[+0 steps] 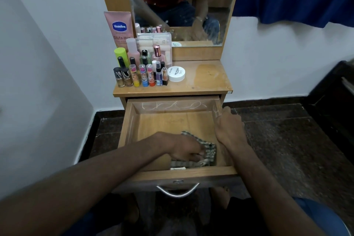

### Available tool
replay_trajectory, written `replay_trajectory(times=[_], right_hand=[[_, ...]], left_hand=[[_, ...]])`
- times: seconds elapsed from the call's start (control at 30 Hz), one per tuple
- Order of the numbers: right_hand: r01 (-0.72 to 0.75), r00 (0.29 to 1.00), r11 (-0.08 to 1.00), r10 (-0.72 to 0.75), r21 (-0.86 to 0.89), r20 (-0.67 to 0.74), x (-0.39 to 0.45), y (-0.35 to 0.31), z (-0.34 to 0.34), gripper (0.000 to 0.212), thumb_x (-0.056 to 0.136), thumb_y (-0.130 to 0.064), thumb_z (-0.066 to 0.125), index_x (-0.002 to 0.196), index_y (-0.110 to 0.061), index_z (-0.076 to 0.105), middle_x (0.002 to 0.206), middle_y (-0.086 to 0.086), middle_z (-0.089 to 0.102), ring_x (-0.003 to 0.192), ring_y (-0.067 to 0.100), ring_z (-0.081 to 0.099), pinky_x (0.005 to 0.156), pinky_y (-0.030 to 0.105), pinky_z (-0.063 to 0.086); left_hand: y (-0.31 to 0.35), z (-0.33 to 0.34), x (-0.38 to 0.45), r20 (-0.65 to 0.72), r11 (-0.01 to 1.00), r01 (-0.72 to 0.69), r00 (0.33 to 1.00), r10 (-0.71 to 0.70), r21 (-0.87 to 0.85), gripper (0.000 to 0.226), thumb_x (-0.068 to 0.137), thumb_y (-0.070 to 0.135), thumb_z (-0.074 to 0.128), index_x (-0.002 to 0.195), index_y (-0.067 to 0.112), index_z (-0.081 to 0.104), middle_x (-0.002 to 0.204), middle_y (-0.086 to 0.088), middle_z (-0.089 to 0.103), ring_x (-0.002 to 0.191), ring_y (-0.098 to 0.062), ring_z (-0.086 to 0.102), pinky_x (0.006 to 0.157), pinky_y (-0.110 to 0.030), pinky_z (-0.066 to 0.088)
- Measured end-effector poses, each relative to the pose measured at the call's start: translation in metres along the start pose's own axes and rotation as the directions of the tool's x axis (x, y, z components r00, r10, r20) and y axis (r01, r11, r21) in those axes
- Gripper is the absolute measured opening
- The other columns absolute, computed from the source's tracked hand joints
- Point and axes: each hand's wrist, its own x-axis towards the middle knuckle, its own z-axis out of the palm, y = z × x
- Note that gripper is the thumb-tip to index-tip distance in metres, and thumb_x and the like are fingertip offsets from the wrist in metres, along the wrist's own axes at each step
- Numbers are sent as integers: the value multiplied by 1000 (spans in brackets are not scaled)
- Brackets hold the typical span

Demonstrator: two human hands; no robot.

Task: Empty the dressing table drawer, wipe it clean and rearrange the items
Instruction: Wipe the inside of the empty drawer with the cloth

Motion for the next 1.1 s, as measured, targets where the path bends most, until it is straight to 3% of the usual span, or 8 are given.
replay_trajectory(times=[0.27,0.4,0.47,0.57,0.63,0.77,0.9,1.1], right_hand=[[16,1000,1000,-16,-10,11,0,2,0,28,108,-19,38,128,-3,48,131,27,58,118,45,57,83,43,38],[17,1000,1000,-17,5,25,4,6,2,31,109,-20,33,130,-3,48,132,28,57,117,46,57,82,43,36],[24,999,1000,-24,-3,27,6,8,4,32,109,-18,34,134,-4,47,132,28,58,116,46,58,84,45,41],[26,999,1000,-26,-1,34,7,10,7,33,109,-18,36,138,-4,46,132,27,59,116,46,59,88,46,46],[21,999,1000,-21,11,38,8,11,7,34,109,-17,34,138,-4,46,132,27,58,116,46,58,84,44,41],[3,1000,999,-3,43,-3,9,14,7,30,109,-19,33,128,-8,53,128,23,61,114,43,58,82,41,37],[-28,999,995,31,91,-25,7,11,5,33,109,-22,32,124,-8,58,127,23,63,116,45,58,88,46,42],[-37,999,993,39,111,-20,6,11,0,32,109,-22,33,120,-7,59,125,25,64,115,45,59,84,43,36]], left_hand=[[15,-8,29,-224,999,29,974,-18,46,24,98,27,64,78,15,57,71,4,60,65,-19,57,70,-36,55],[0,-9,-2,-83,996,26,996,-19,82,19,102,22,62,87,10,67,79,0,65,73,-16,56,72,-27,40],[-17,-5,-29,25,987,148,988,-150,69,18,102,28,61,91,17,70,88,0,71,81,-17,65,81,-27,49],[-32,-3,-70,163,904,354,903,-397,239,29,103,42,55,105,20,74,100,-2,73,91,-23,70,93,-42,59],[-29,-5,-89,185,831,423,841,-509,362,44,105,47,50,114,11,73,109,-9,72,95,-27,69,89,-39,58],[-37,6,-102,123,922,342,923,-366,180,33,106,34,53,97,11,74,88,-1,72,77,-15,67,84,-34,56],[-26,14,-85,-80,959,281,958,-277,44,31,104,26,59,74,32,56,72,18,57,68,2,53,79,-24,42],[23,-2,10,-161,968,248,957,-239,35,24,98,30,59,80,19,71,82,-3,70,81,-23,68,81,-39,59]])
